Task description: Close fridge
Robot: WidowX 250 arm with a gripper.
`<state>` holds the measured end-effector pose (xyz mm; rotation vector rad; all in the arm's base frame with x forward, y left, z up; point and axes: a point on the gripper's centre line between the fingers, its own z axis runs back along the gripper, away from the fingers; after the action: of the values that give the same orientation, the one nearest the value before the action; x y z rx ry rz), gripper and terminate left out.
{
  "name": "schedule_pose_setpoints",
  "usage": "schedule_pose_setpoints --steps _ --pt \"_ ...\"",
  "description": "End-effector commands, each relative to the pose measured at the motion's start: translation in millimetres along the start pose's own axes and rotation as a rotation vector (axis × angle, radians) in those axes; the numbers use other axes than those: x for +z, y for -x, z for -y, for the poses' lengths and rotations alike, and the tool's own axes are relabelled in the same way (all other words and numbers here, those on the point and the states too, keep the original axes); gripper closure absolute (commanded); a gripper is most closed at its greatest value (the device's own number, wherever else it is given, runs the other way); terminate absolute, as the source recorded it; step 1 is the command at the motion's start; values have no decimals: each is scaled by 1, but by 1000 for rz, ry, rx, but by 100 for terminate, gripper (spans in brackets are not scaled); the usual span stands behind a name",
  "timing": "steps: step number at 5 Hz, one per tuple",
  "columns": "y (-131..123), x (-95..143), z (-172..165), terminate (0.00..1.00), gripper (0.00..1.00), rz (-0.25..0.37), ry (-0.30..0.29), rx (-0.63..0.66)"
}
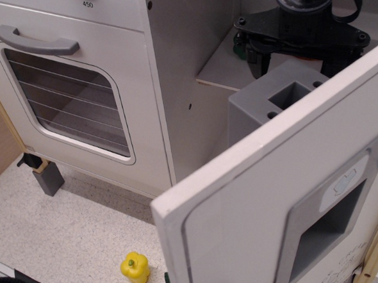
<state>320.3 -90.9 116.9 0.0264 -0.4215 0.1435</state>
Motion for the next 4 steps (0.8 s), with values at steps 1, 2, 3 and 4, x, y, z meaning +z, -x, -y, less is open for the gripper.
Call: schedule_pose_setpoints --steps 1,2,3,4 --pt "0 0 0 0 0 0 0 0" --pt "-9 11 1 0 0 21 28 16" --pt "-14 20 1 0 0 64 74 6" --pt "-16 27 1 0 0 90 87 26"
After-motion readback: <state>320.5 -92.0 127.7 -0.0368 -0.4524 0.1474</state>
